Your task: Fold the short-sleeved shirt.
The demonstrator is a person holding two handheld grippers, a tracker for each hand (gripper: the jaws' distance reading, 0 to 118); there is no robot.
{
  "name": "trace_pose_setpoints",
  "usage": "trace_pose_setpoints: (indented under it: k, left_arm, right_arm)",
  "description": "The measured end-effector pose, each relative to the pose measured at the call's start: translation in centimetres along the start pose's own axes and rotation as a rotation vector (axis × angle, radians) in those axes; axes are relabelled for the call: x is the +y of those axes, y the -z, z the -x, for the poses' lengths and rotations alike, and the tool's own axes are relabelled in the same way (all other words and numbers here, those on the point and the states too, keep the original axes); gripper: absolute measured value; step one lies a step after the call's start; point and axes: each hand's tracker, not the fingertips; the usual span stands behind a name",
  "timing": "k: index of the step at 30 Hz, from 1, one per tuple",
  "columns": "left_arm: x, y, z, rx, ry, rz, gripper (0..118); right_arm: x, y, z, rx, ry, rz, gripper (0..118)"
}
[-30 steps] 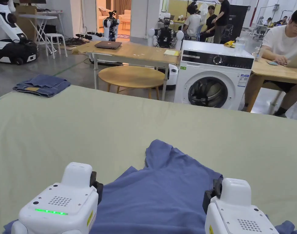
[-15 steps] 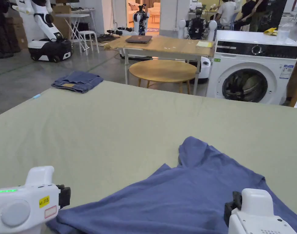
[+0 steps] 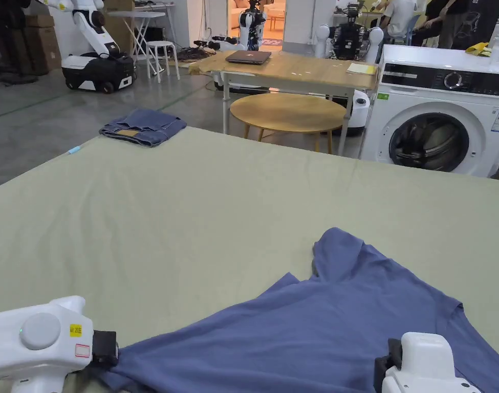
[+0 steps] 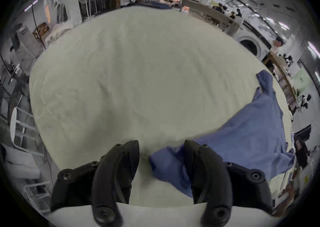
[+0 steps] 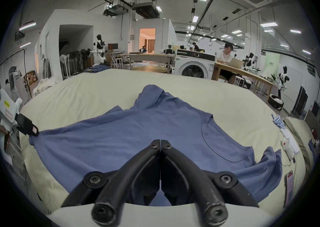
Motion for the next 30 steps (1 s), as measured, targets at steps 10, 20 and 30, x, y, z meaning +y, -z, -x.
trace_pose_setpoints:
  k: [10,20,30]
  left_arm:
    - [-2.6,0.5,-4.4,0.088,0.225,-0.092,20]
    - [-2.5,-1.6,-2.3,-0.026,0.157,-0.132,1]
    - [-2.5,-2.6,-1.7,-0.081,0.111,-0.146,1]
  right_arm:
    - [-0.7,1.2,-0.2,0.009,0.003,0.045,0]
    - [5.0,6.1,-4.7,0.024,0.038,0.065,0]
    - [13.8,23.9,-8.4,0.066,-0.162,0.341,74]
